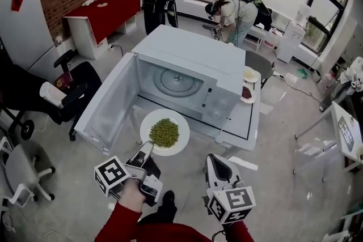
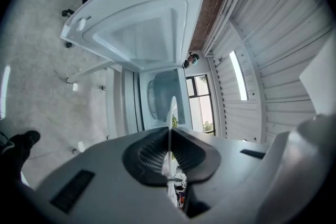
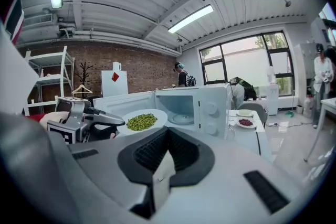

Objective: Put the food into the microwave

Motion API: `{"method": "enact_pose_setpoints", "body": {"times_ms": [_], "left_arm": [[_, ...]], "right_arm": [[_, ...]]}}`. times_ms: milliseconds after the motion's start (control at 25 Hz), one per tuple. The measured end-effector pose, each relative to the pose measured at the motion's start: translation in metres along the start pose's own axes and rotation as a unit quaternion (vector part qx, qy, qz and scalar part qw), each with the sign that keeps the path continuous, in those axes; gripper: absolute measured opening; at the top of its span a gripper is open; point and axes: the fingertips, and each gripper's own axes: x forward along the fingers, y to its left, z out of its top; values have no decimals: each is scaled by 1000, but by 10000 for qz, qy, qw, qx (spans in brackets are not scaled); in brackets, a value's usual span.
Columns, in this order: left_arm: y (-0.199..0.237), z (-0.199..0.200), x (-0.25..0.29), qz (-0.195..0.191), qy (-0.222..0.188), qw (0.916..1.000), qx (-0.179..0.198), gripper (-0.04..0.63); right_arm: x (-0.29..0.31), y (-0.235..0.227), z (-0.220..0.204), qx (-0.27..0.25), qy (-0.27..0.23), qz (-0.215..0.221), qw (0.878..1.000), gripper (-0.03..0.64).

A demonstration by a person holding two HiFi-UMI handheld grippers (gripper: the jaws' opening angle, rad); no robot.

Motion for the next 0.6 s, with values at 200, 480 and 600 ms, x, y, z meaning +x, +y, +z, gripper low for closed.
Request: {"method": "enact_pose_setpoints", "body": {"times_ms": [200,480,600], "left_arm": [[-5,20,34,-67,-112,9999,-88,21],[-2,40,61,20,-372,9993,-18,21],[4,49,69,65,-593,9982,-103,21]], "right_arm": [[43,-7,12,-138,173,205,9995,15],[86,-9,23,-383,393,547,9970,14],[106,-7,25,-514,556,749,9943,15]]}}
